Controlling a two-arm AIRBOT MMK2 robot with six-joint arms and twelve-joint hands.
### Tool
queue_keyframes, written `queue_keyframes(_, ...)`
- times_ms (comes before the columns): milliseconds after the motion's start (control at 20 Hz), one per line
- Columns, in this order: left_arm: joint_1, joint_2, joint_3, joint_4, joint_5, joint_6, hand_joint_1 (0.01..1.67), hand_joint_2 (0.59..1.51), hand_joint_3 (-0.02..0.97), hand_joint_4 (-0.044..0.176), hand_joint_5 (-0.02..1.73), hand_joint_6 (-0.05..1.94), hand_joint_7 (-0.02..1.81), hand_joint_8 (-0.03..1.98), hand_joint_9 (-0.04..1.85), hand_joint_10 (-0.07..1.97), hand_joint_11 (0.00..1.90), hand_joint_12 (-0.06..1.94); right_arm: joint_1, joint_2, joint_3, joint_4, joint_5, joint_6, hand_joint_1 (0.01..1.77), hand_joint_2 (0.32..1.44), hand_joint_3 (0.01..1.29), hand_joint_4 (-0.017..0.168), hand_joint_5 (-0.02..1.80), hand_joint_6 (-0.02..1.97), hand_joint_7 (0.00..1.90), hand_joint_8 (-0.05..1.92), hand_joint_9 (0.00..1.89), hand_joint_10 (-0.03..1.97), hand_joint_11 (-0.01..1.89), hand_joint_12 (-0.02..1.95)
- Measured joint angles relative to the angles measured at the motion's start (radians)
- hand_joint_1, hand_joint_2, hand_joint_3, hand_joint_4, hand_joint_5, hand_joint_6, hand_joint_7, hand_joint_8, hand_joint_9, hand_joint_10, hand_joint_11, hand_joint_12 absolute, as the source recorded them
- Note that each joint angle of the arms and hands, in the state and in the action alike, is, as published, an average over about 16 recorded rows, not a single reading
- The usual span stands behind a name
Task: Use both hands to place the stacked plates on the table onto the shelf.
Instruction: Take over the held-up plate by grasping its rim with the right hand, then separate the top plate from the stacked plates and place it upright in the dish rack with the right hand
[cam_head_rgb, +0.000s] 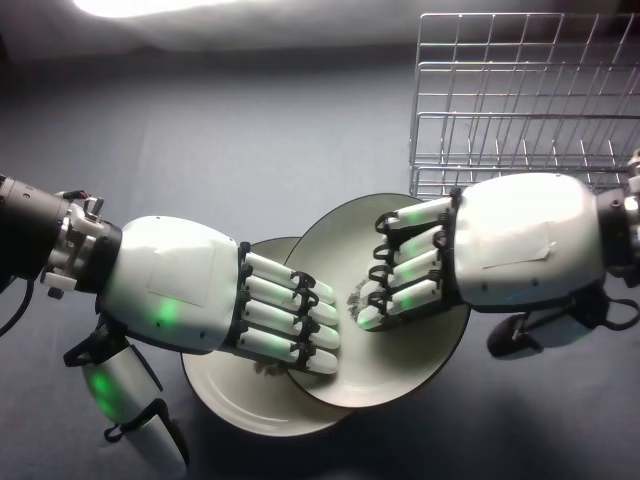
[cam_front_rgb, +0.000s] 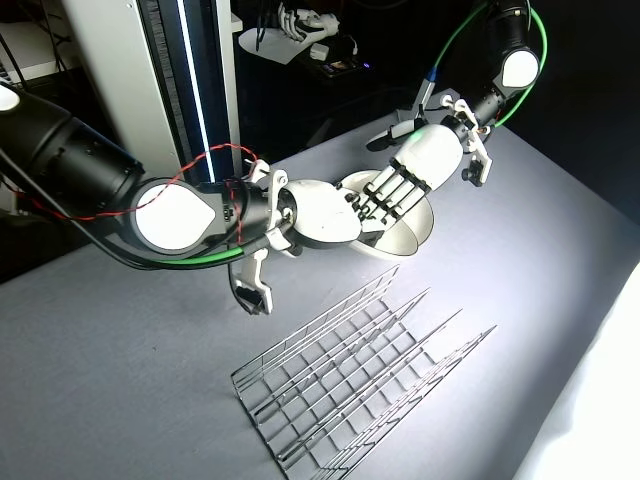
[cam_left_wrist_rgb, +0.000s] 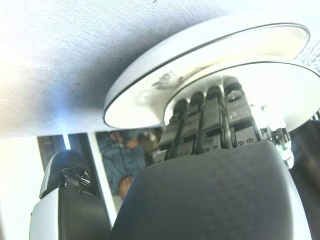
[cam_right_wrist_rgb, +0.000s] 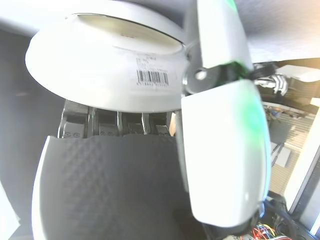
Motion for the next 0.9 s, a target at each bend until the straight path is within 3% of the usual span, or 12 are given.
queue_keyframes(500,-0.001,-0.002,0.005,-0.003,-0.001,0.0,0.02,1.004,0.011,-0.003,-0.01,-0.01,-0.01,-0.02,-0.01,-0.02,0.02,-0.01,0.023,-0.063,0.045,0.012,0.001,-0.001,1.29,0.99,0.02,0.004,0.67,0.05,0.68,0.01,0.65,0.01,0.36,0.94)
queue_keyframes(900,-0.015,0.032,-0.004,-0.034,0.001,-0.014,0.02,1.008,0.01,-0.001,-0.01,-0.01,0.0,-0.02,0.0,-0.01,0.01,0.0,0.041,-0.071,0.046,0.012,0.021,-0.001,1.29,0.98,0.01,0.002,0.84,0.48,0.91,0.16,0.85,0.33,0.71,0.73)
